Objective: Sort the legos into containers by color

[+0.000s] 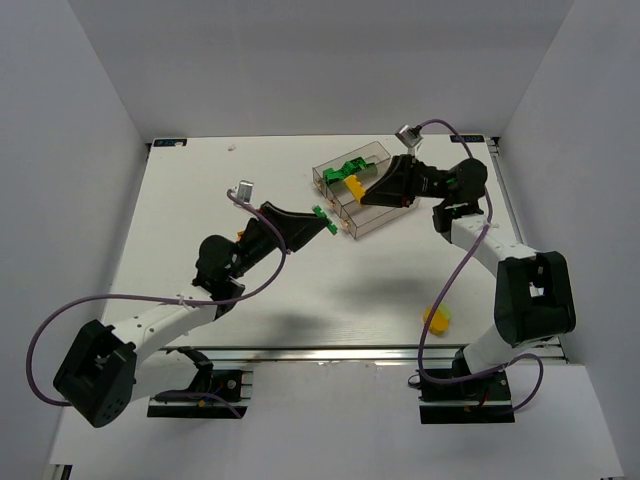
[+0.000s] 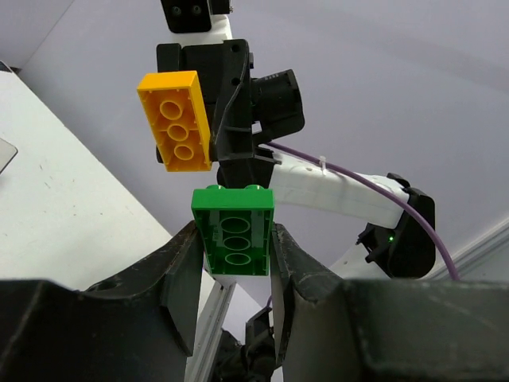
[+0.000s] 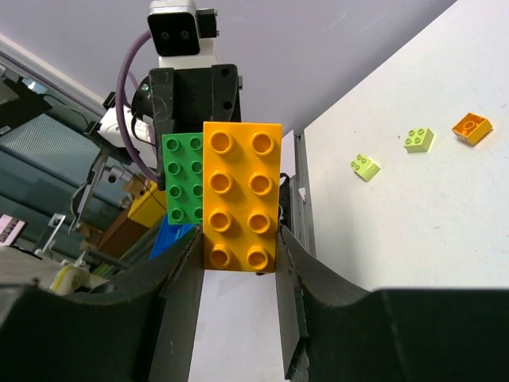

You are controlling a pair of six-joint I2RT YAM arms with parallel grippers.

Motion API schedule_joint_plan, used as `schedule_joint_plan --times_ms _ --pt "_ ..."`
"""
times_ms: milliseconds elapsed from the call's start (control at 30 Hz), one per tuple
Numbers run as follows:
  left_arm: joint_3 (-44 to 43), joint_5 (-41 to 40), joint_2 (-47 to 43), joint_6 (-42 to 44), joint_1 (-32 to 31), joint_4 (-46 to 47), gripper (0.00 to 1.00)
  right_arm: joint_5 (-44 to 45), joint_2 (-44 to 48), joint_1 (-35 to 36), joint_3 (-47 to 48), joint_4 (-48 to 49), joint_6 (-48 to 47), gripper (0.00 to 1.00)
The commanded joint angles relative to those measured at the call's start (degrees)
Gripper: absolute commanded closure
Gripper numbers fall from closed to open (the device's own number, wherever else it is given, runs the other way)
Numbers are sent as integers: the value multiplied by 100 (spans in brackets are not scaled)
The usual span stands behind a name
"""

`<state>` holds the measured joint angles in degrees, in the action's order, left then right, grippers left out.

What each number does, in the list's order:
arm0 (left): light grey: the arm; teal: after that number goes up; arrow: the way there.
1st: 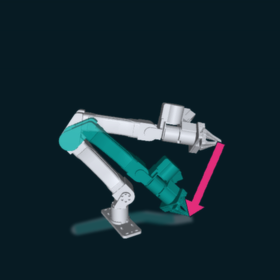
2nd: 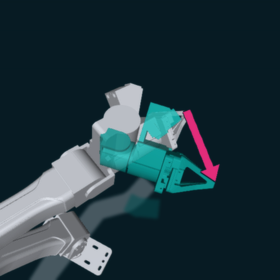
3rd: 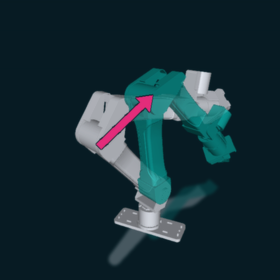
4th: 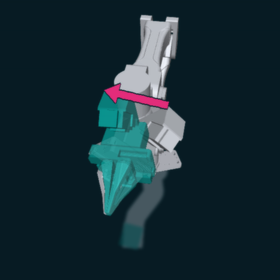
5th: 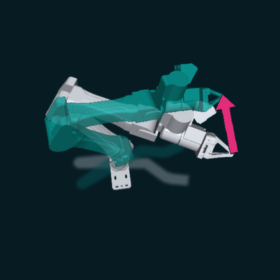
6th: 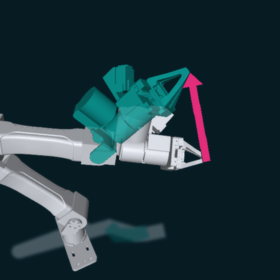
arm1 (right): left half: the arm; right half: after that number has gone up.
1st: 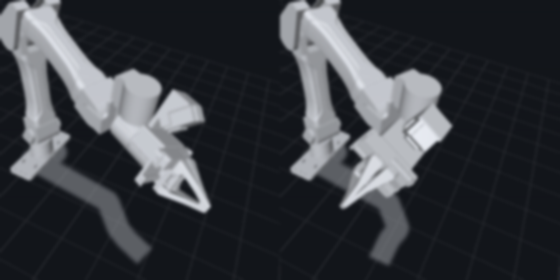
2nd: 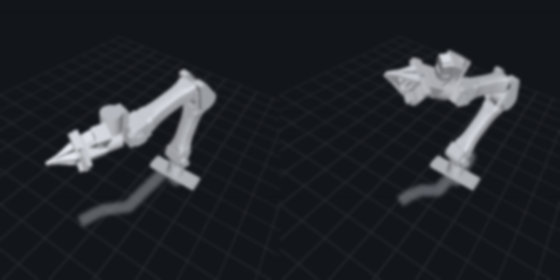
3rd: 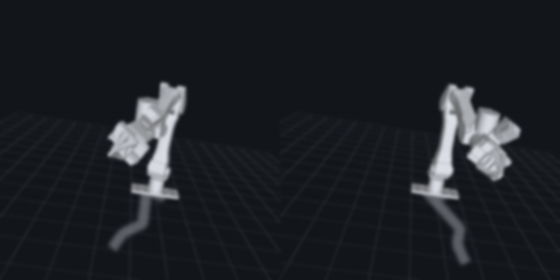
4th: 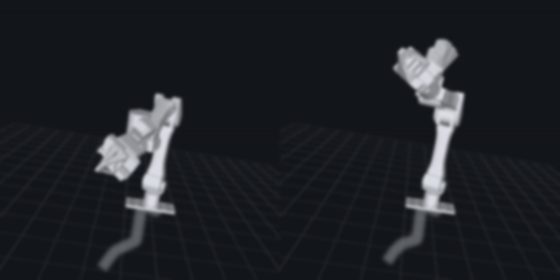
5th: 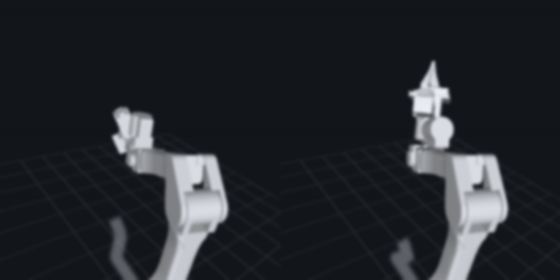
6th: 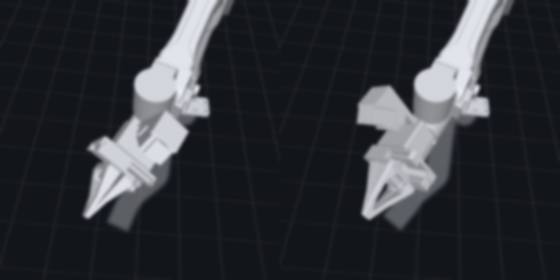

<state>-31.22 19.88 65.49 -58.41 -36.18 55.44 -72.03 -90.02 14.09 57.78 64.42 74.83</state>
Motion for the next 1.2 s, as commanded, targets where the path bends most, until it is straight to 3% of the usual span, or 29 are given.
schedule_joint_plan --times_ms 0,67,100,200,233,267,333,433,567,767,967,1167 --pt "73 78 -133 146 59 -209 100 49 19 50 120 193 6 100" --pt "20 78 -142 198 68 -453 100 22 46 7 172 98 -134 100" --pt "-76 51 -142 303 76 -586 100 -30 63 -11 225 -512 -335 100" --pt "-331 -71 -142 655 85 -1463 100 214 212 -134 742 -2550 -2308 100" --pt "-575 -124 -99 769 94 -1770 100 346 239 -152 1196 -4280 -3716 100" --pt "-708 -177 -63 1005 94 -2339 100 495 230 -161 1418 -4976 -4304 100" --pt "-1146 -396 111 1226 103 -2922 100 943 204 -178 1840 -6206 -5463 100" --pt "-1779 -678 402 1622 112 -3959 100 1673 178 -248 2201 -7054 -6197 100" --pt "-2666 -793 1305 2069 120 -5031 100 2988 -33 -292 2701 -7688 -7103 100" --pt "-4256 -942 2554 2667 120 -6184 100 3826 -306 -337 3002 -7752 -7430 100" --pt "-5507 -1231 3873 3230 112 -6940 100 4092 -350 -441 2950 -7673 -7465 100" --pt "-6395 -2179 4735 3688 112 -6837 100 3916 -262 -565 2634 -7594 -7421 100"
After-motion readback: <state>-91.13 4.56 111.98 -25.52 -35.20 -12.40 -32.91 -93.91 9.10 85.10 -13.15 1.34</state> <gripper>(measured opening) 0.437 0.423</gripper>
